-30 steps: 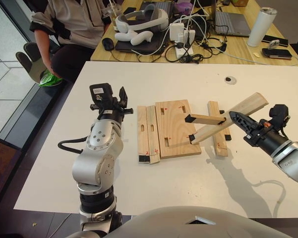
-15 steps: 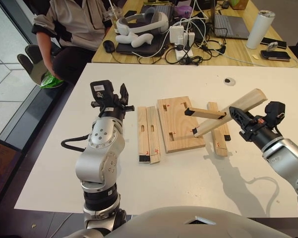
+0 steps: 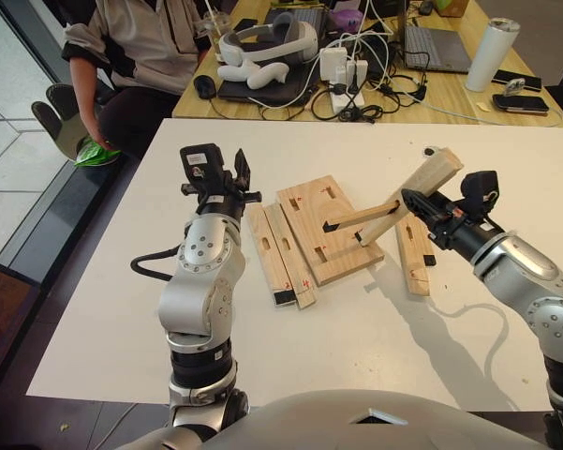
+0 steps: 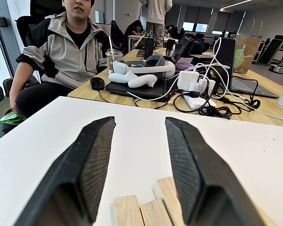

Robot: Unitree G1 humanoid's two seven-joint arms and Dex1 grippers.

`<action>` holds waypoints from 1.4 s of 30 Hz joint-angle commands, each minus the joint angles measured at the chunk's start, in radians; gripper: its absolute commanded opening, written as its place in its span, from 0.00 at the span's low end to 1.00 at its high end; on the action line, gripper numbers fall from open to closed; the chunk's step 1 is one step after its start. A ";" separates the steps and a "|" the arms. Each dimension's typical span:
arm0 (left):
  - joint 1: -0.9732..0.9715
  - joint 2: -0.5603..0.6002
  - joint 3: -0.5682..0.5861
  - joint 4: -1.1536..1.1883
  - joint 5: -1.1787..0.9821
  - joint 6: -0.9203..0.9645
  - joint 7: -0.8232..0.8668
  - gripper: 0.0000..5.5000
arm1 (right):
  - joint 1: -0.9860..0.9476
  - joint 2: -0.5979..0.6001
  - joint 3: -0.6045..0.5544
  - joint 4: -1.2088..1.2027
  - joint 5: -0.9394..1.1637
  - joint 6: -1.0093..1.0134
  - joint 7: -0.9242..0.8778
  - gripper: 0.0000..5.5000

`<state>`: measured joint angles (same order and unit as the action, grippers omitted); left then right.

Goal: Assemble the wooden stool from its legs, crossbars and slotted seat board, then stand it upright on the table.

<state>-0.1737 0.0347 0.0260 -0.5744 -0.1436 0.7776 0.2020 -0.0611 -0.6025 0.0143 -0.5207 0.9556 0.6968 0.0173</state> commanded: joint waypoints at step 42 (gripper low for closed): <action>-0.007 -0.040 -0.011 0.007 0.077 -0.021 -0.048 0.36 | -0.240 0.143 -0.064 0.175 -0.261 0.075 0.336 0.18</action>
<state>-0.1854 -0.0005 0.0162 -0.5558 -0.0773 0.7356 0.1528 -0.3107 -0.4333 -0.0404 -0.3215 0.7081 0.7527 0.3399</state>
